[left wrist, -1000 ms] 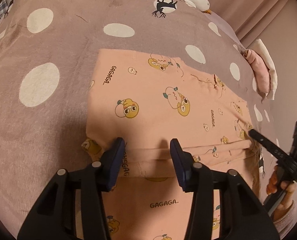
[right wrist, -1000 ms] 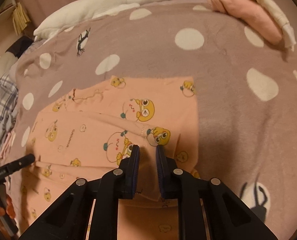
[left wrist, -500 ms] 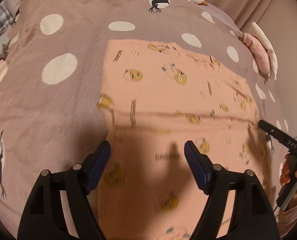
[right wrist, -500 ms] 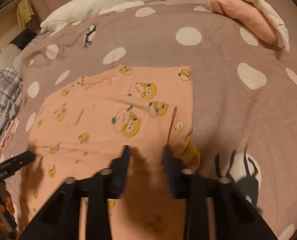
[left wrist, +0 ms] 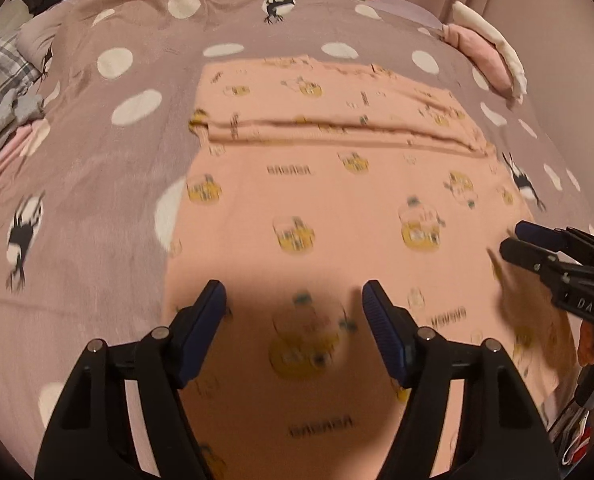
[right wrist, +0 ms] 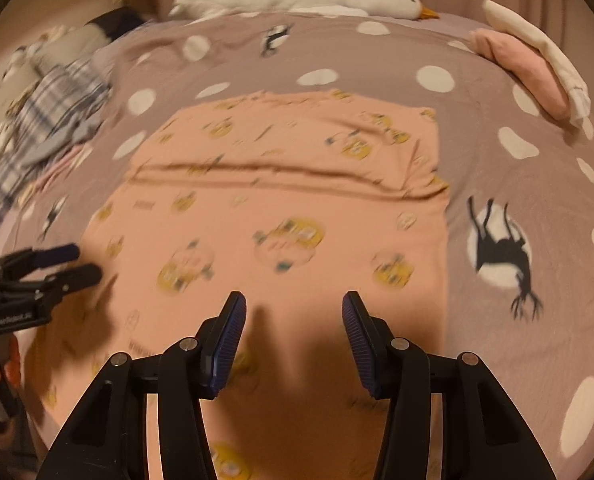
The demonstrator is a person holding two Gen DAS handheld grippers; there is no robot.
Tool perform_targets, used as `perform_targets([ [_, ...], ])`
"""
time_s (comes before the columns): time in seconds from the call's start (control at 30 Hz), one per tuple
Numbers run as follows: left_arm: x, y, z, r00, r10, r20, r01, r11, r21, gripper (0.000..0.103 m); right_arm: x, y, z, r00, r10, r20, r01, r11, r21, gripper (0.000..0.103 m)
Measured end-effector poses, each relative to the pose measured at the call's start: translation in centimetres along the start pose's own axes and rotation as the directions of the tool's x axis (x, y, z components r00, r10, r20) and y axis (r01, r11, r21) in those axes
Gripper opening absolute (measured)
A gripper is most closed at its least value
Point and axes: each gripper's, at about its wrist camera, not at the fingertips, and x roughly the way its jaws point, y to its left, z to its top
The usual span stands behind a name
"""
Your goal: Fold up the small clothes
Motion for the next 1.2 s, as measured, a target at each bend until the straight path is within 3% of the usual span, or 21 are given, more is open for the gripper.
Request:
perform_targets([
  [0.13,0.0,-0.3,-2.0,0.999,0.03,-0.015,-0.03,1.0,0.011,0.07,0.6,0.9,-2.1,0.998,-0.027,-0.05,0.026,1.0,-0.017,0.05],
  [0.33,-1.2,0.0,-4.6,0.999,0.052,-0.001,-0.052,0.998,0.028,0.072,-0.6,1.6,-4.8,0.997,-0.07,-0.032,0.068,0.996,-0.06,0.05],
  [0.63,-4.8,2.3,-7.1,0.999,-0.047,-0.022,0.045,0.997,-0.064,0.075,-3.5,1.2,-8.0,0.997,-0.054,-0.053,0.052,0.998,-0.036,0.051],
  [0.73,-5.9,2.9,-7.1,0.999,-0.049,-0.004,0.049,0.994,-0.094,0.083,-5.5,-0.1,-8.3,0.999,0.023,-0.037,-0.021,0.999,0.039,0.051],
  [0.83,-6.3,3.7,-6.9,0.997,-0.071,0.015,0.072,0.988,-0.137,0.083,-6.8,-2.2,-8.2,0.998,0.059,0.002,-0.059,0.989,0.139,0.055],
  [1.0,-5.7,4.2,-6.6,0.992,-0.125,-0.008,0.122,0.977,-0.175,0.083,-6.7,-6.8,-8.7,0.993,0.119,0.009,-0.114,0.93,0.349,0.057],
  [1.2,-5.2,4.9,-6.8,0.979,-0.202,-0.041,0.19,0.962,-0.197,0.083,-5.5,-8.0,-10.4,0.967,0.255,-0.015,-0.219,0.858,0.464,0.057],
])
